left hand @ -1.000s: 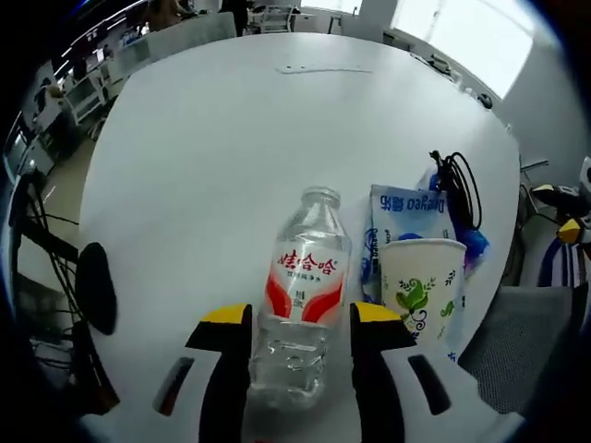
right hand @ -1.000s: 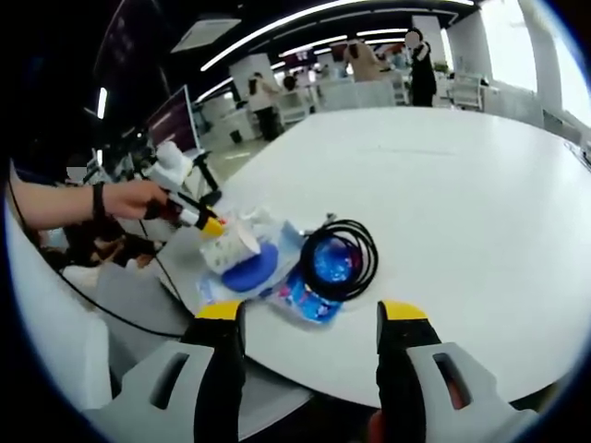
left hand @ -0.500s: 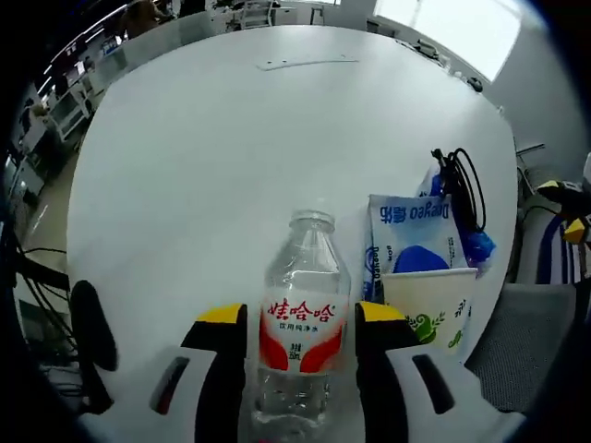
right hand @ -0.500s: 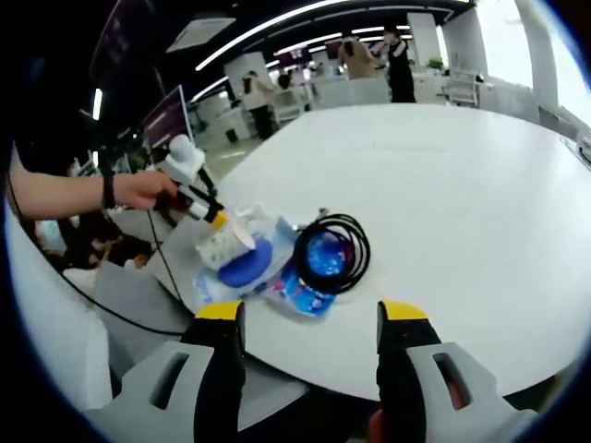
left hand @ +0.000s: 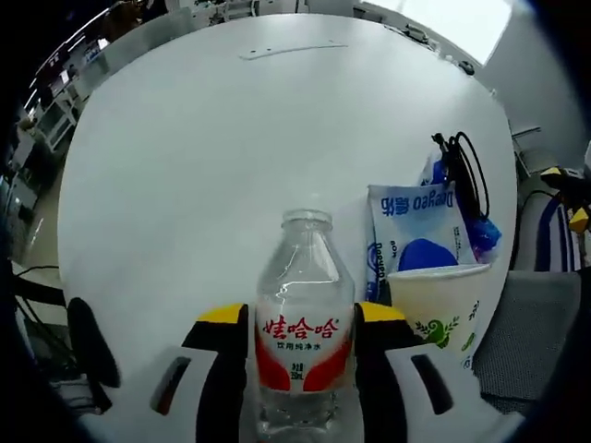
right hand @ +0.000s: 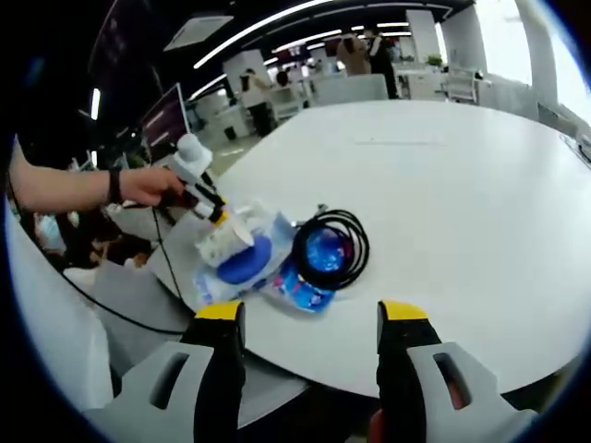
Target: Arrange the tabletop items into an orderly group along one side of the table until the central work area is clear of visible clutter.
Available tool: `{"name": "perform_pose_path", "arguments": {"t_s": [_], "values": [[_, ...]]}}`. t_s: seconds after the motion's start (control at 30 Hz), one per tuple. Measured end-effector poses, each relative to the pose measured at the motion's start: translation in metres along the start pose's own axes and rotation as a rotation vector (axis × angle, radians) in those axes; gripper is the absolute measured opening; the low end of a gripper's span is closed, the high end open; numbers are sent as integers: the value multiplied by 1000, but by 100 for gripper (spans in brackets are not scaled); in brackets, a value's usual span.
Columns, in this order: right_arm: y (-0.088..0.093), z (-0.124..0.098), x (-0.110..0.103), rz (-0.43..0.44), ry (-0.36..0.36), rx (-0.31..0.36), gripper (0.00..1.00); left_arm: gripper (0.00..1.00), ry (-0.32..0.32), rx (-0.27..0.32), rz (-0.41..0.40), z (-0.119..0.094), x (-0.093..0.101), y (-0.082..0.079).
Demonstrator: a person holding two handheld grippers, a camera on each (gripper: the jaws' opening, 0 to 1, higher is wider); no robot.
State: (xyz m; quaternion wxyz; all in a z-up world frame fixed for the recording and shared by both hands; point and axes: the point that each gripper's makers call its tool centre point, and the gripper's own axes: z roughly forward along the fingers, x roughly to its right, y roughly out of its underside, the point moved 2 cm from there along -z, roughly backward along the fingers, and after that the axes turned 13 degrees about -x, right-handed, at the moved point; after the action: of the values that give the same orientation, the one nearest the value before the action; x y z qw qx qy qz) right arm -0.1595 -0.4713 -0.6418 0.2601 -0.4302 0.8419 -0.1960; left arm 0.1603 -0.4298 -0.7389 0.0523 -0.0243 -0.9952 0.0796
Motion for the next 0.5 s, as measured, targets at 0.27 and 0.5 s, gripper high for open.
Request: {"name": "perform_pose_path", "arguments": {"t_s": [0.27,0.5], "values": [[1,1,0,3,0,-7,56,40,21,27,-21,-3,0,0],[-1,2,-1,0,-4,-9,56,39,10,47,-62,-7,-7,3]]}}
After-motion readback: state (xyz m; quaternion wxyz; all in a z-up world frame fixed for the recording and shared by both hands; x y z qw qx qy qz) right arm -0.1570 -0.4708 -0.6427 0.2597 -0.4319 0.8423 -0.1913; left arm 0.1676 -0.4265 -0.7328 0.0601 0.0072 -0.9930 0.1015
